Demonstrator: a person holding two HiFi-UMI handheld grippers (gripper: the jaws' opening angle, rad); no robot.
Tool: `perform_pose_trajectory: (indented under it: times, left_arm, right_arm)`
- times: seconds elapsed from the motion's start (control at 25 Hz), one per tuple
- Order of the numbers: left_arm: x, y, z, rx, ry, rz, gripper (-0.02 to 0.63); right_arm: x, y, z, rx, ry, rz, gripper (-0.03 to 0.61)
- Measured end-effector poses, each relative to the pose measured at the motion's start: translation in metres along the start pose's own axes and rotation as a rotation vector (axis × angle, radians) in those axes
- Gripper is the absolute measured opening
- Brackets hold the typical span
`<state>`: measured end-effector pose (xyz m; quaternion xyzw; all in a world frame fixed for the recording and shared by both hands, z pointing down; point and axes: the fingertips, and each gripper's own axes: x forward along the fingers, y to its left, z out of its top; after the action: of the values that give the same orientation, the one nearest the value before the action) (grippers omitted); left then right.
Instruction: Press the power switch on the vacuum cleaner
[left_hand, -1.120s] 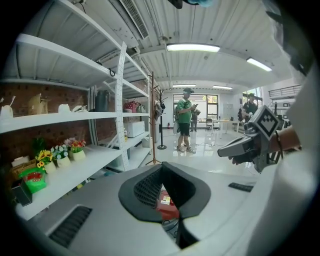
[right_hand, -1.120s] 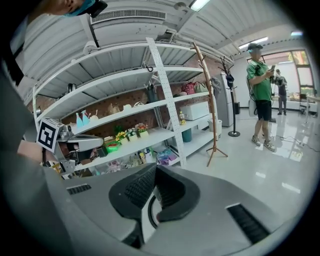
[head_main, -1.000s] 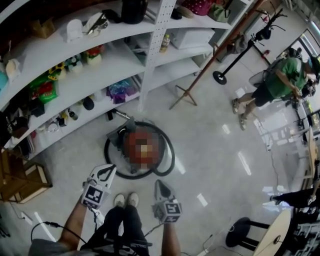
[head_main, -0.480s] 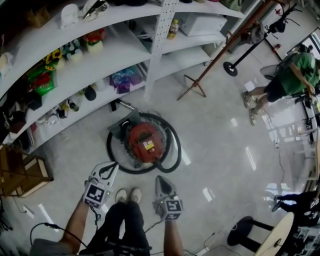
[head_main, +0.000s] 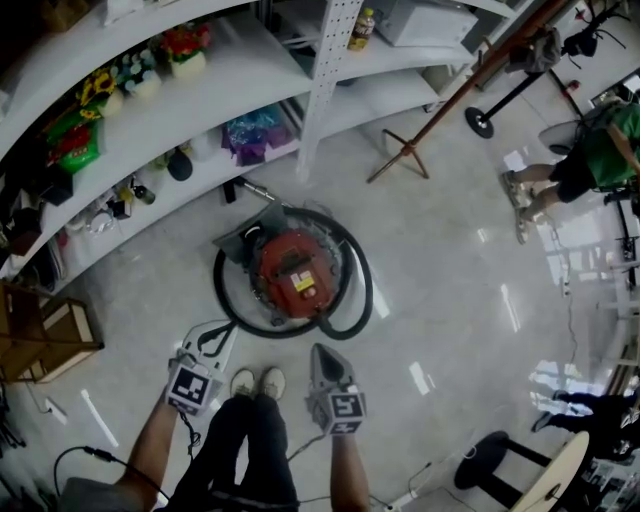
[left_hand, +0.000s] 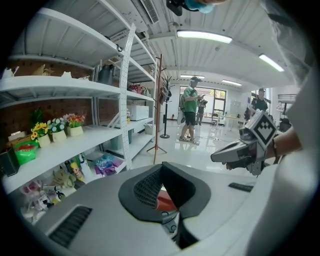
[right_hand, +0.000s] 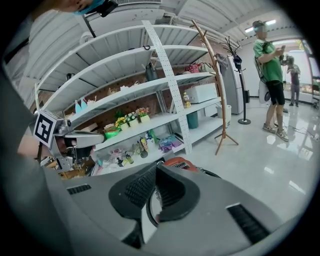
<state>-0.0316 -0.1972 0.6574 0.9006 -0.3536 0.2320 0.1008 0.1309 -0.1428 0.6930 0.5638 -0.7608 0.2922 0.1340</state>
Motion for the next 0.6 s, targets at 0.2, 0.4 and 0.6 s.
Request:
perform_pose_trajectory:
  times: [0.2,0.4,0.6]
  left_arm:
    - [0.015,0.001,-0.02,-0.012,0.014,0.0,0.006]
    - [0.023,0.004,-0.037,-0.011,0.034,-0.007,0.006]
    - [0.032,0.005,-0.058,0.003,0.061,-0.009,0.006]
  right_arm:
    - [0.017,-0.011,-0.017,0.006,0.007,0.008,0.012]
    - [0.028,-0.016,-0.028,0.008,0.026,0.001,0.012]
    - [0.042,-0.022,-0.045,0.023,0.038,-0.001,0.012]
